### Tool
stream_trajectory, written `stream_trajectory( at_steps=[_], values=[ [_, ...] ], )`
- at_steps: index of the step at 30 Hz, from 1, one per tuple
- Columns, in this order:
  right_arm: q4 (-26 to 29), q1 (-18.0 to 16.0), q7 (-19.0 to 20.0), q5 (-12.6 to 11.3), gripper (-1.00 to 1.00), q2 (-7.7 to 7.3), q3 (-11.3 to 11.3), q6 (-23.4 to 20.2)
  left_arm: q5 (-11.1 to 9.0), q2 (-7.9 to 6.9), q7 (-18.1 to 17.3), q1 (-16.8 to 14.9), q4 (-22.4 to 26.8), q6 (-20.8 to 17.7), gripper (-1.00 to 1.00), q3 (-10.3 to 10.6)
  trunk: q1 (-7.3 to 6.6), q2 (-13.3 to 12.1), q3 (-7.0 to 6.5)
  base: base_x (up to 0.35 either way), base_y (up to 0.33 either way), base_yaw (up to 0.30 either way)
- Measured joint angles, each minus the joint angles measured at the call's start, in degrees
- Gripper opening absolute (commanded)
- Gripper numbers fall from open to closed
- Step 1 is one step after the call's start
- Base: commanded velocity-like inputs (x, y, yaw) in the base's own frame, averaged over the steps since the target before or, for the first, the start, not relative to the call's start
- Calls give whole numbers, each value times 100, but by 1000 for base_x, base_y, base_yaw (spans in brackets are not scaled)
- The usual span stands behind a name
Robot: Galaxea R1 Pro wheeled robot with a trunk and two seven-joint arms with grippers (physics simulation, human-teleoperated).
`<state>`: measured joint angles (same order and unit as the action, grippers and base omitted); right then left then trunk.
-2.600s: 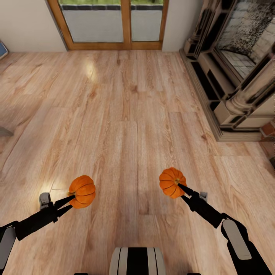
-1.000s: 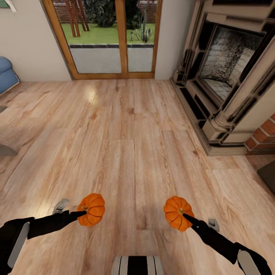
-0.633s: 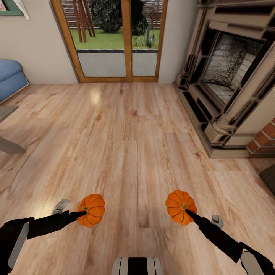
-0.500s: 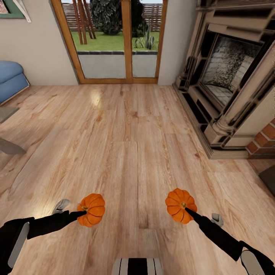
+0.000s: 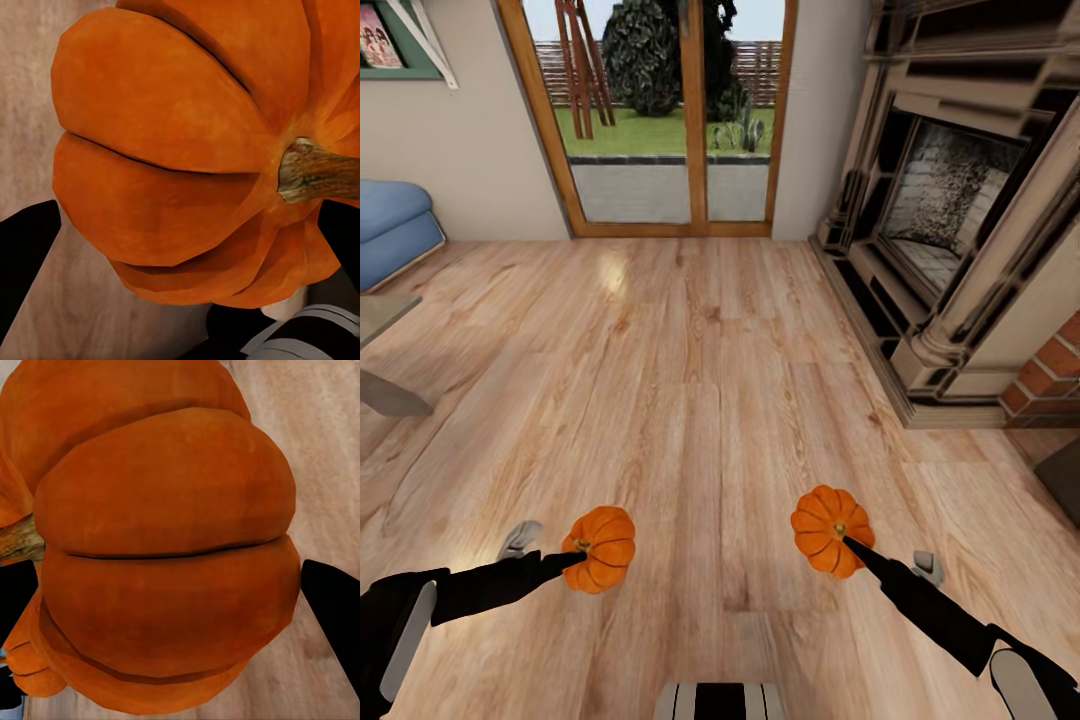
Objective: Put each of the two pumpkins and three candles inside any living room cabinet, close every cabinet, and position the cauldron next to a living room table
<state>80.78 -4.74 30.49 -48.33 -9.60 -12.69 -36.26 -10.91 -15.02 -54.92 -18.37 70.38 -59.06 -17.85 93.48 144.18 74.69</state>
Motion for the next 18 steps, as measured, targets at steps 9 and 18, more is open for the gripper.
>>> stream_trajectory(
  at_steps=[9,18],
  values=[
    [16,-1,0,-5,-100,-1,4,-3,3,-3,-19,0,1,-1,-100,0,-23,-12,-199,0,0,-37],
    [15,-1,7,8,-100,-4,7,-9,3,-3,-21,0,1,-4,-100,0,-46,-24,-389,0,0,-255]
  ],
)
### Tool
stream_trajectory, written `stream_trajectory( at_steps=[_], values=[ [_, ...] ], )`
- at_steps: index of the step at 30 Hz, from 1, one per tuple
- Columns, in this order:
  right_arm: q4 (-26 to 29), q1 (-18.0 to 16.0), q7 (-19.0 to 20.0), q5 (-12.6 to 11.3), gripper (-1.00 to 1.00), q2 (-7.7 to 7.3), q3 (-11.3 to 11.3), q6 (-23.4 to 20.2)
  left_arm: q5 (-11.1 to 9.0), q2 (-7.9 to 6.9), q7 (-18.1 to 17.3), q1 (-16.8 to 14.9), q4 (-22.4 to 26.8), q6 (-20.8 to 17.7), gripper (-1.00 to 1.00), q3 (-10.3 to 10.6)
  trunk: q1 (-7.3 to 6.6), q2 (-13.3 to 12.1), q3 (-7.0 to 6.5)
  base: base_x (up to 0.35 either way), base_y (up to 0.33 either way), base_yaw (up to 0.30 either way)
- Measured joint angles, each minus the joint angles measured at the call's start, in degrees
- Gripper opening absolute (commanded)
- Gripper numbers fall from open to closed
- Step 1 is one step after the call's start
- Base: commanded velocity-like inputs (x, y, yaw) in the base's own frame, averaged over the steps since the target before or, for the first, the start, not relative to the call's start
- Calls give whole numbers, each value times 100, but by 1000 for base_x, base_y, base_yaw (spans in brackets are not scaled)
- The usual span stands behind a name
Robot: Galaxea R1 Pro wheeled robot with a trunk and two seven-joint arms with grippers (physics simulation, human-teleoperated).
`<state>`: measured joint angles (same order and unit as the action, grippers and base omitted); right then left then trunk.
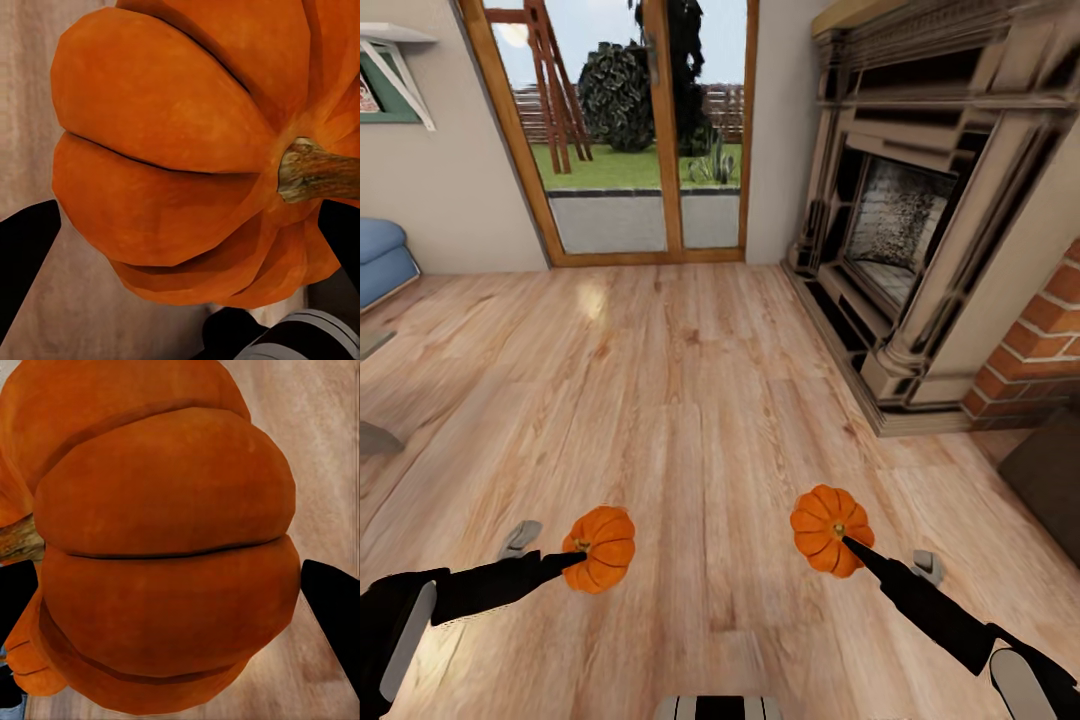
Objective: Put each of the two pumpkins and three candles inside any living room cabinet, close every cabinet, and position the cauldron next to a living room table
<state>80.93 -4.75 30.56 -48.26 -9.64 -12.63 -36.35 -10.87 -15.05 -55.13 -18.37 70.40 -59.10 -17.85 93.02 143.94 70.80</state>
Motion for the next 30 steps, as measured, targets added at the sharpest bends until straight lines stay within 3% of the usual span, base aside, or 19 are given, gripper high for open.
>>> stream_trajectory(
  at_steps=[10,30],
  values=[
    [1,0,1,8,-100,-2,6,-3,10,0,-3,0,0,4,-100,0,-26,-13,-180,0,0,-247],
    [2,0,2,-16,-100,9,12,5,-14,2,-8,0,0,-6,-100,0,-77,-40,-615,0,0,-9]
  ],
)
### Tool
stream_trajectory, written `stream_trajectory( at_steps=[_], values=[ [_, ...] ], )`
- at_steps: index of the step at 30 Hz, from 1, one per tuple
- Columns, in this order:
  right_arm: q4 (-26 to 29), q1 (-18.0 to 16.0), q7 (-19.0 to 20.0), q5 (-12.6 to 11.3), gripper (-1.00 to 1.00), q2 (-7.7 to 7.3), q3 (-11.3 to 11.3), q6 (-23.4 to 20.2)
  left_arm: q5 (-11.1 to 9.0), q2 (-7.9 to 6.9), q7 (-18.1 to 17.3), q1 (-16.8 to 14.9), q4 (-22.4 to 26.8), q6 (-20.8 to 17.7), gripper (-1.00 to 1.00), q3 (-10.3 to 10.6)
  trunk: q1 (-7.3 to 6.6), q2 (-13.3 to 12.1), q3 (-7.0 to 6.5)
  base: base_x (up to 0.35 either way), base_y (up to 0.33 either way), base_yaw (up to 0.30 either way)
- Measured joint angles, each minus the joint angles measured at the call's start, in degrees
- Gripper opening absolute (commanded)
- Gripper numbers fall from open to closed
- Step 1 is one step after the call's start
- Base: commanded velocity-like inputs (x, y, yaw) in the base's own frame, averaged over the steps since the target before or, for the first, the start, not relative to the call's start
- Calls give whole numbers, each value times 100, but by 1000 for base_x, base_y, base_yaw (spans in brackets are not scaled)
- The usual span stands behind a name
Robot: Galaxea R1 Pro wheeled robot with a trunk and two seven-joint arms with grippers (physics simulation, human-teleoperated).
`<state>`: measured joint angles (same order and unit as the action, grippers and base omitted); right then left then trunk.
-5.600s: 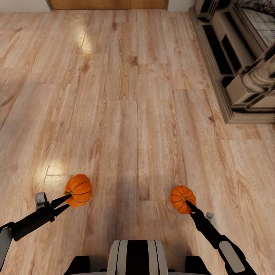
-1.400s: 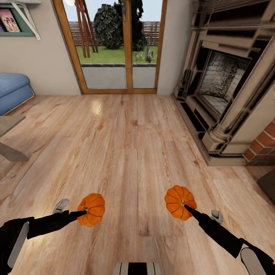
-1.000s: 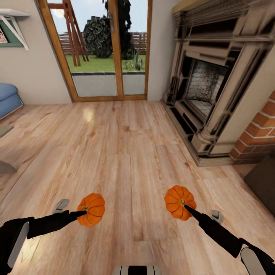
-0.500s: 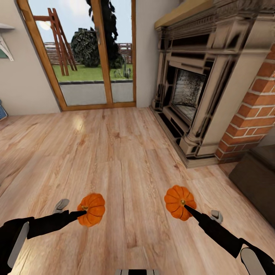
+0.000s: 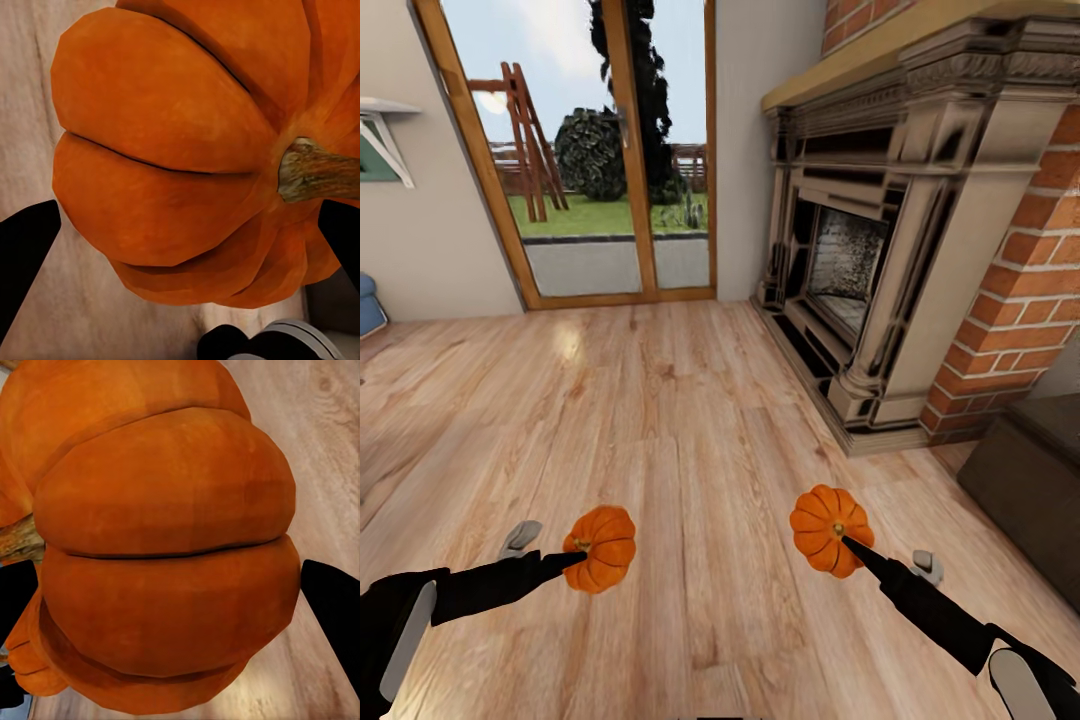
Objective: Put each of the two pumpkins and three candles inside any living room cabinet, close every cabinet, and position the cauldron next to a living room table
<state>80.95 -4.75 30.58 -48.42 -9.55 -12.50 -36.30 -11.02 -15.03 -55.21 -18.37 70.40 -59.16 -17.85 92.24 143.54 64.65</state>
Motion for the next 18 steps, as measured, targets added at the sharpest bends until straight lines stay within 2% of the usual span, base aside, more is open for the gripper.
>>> stream_trajectory(
  at_steps=[5,10,18],
  values=[
    [-1,1,33,-9,-100,2,-20,15,-1,5,2,0,0,-1,-100,0,-13,-7,-111,0,0,0],
    [-8,8,365,-13,-100,8,-23,33,0,0,1,0,0,0,-100,0,-26,-13,-222,0,0,0],
    [-31,9,420,-1,-100,23,-16,34,0,-1,1,0,0,0,-100,0,-46,-24,-399,0,0,0]
  ],
)
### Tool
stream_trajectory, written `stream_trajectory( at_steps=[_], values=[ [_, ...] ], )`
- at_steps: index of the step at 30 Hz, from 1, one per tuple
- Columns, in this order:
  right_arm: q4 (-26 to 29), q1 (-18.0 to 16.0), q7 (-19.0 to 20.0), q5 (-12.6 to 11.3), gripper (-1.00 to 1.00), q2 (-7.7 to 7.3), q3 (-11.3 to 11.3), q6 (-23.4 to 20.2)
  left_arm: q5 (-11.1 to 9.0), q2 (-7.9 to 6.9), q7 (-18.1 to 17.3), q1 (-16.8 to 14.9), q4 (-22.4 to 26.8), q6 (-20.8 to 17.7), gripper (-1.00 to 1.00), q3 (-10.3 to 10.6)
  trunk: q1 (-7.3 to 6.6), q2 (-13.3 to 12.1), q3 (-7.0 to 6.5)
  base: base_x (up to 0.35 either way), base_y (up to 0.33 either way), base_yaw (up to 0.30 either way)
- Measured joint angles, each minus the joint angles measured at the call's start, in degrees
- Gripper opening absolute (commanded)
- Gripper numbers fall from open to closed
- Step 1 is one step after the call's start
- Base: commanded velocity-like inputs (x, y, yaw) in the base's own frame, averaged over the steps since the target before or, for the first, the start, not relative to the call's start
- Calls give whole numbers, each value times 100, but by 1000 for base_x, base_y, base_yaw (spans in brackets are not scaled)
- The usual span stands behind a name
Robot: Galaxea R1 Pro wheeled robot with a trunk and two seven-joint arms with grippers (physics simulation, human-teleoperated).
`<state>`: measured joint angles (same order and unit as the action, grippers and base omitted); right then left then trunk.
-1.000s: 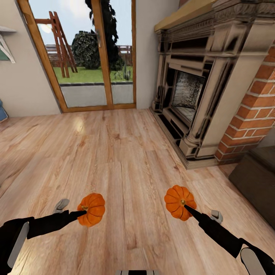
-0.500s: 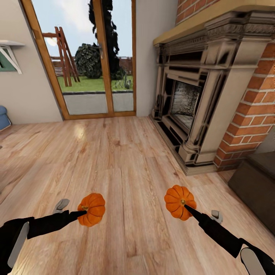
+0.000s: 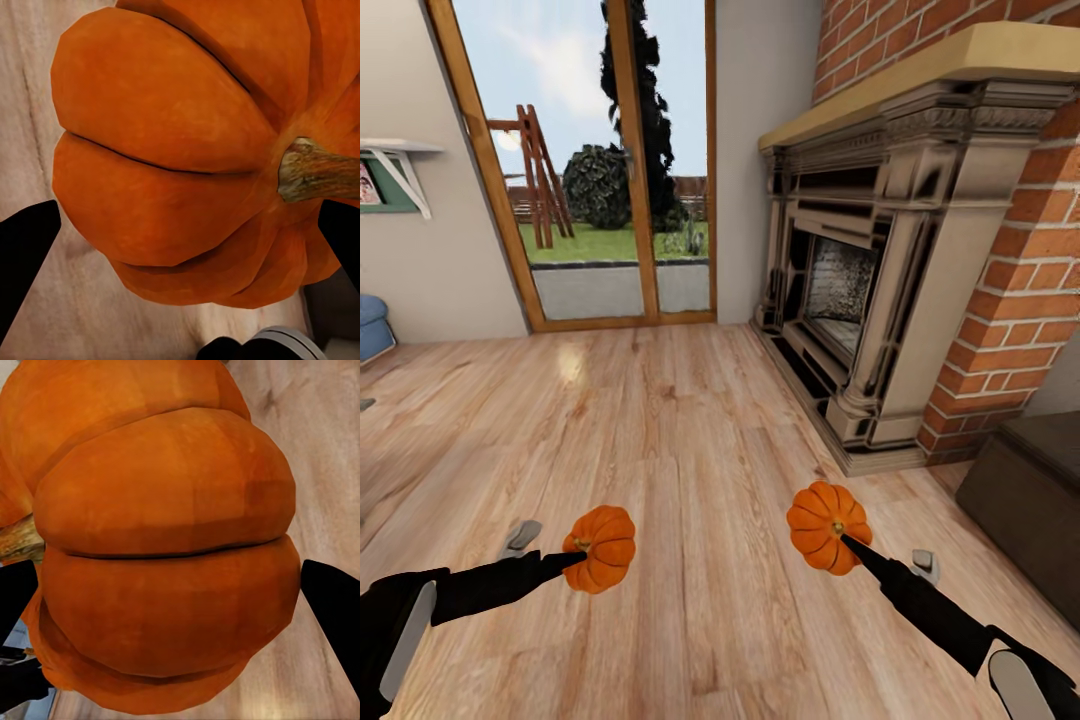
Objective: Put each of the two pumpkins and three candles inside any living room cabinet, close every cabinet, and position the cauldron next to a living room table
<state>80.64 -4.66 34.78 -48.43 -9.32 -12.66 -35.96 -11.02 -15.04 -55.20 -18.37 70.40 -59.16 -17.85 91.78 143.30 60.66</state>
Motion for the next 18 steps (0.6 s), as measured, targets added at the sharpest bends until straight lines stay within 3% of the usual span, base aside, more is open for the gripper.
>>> stream_trajectory(
  at_steps=[4,12,18],
  values=[
    [-9,-1,-8,-6,-100,12,-13,-11,0,1,-1,0,0,0,-100,0,-10,-5,-89,0,0,0],
    [14,0,-8,-20,-100,-1,-21,-39,2,10,1,0,0,1,-100,1,-183,-321,-214,0,0,-60],
    [19,0,-15,-2,-100,-9,5,-40,20,10,0,0,-1,10,-100,0,-205,-361,-186,0,0,-144]
  ],
)
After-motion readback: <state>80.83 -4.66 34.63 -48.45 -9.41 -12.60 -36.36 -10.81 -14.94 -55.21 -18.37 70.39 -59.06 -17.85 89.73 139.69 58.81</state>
